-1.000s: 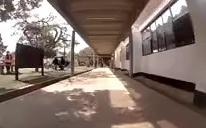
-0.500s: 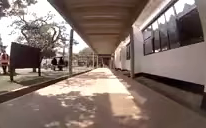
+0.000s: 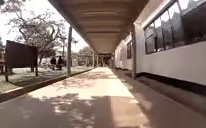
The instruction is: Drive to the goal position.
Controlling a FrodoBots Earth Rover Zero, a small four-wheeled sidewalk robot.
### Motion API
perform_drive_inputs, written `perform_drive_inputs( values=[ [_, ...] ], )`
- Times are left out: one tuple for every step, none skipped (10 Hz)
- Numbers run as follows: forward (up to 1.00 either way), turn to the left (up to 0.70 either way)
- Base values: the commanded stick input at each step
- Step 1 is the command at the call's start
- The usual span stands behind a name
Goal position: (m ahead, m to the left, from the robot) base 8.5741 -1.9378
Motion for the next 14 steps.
perform_drive_inputs(
  values=[
    [0.5,0.0],
    [0.5,0.0],
    [0.5,0.0],
    [0.5,0.0],
    [0.5,0.0],
    [0.5,0.0],
    [0.5,0.0],
    [0.5,0.0],
    [0.5,0.0],
    [0.5,0.0],
    [0.5,0.0],
    [0.5,0.0],
    [0.5,0.0],
    [0.5,0.0]
  ],
)
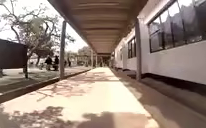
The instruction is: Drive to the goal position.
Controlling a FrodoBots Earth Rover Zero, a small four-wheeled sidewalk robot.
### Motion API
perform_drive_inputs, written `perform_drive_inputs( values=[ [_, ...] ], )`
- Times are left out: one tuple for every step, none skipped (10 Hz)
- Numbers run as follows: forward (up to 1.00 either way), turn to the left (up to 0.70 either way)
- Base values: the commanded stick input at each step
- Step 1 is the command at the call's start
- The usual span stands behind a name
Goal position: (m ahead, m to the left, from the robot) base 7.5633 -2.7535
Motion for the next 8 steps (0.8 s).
perform_drive_inputs(
  values=[
    [0.5,0.0],
    [0.5,0.0],
    [0.5,0.0],
    [0.5,0.0],
    [0.5,0.0],
    [0.5,0.0],
    [0.5,0.0],
    [0.5,0.0]
  ],
)
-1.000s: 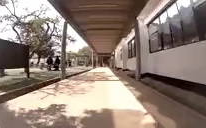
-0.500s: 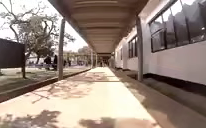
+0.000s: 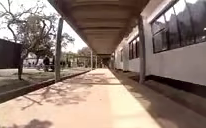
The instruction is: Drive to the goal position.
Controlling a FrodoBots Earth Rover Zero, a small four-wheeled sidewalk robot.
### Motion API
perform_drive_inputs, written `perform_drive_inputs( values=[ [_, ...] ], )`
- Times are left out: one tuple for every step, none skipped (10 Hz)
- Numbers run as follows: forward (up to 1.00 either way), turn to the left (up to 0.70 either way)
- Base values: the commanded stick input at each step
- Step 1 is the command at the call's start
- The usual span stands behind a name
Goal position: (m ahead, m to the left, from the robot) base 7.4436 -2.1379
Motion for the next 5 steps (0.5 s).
perform_drive_inputs(
  values=[
    [0.5,0.0],
    [0.5,0.0],
    [0.5,0.0],
    [0.5,0.0],
    [0.5,0.0]
  ],
)
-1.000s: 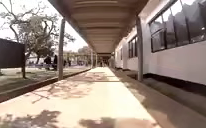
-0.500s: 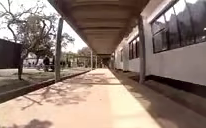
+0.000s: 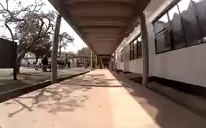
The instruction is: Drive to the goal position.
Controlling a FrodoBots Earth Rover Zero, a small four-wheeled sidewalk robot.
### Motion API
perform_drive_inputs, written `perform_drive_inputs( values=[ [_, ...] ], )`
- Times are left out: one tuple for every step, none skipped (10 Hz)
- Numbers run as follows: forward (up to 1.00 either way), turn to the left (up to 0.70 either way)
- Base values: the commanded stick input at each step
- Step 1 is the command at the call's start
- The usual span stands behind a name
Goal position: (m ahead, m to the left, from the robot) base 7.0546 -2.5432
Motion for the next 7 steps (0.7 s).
perform_drive_inputs(
  values=[
    [0.5,0.0],
    [0.5,0.0],
    [0.5,0.0],
    [0.5,0.0],
    [0.5,0.0],
    [0.5,0.0],
    [0.5,0.0]
  ],
)
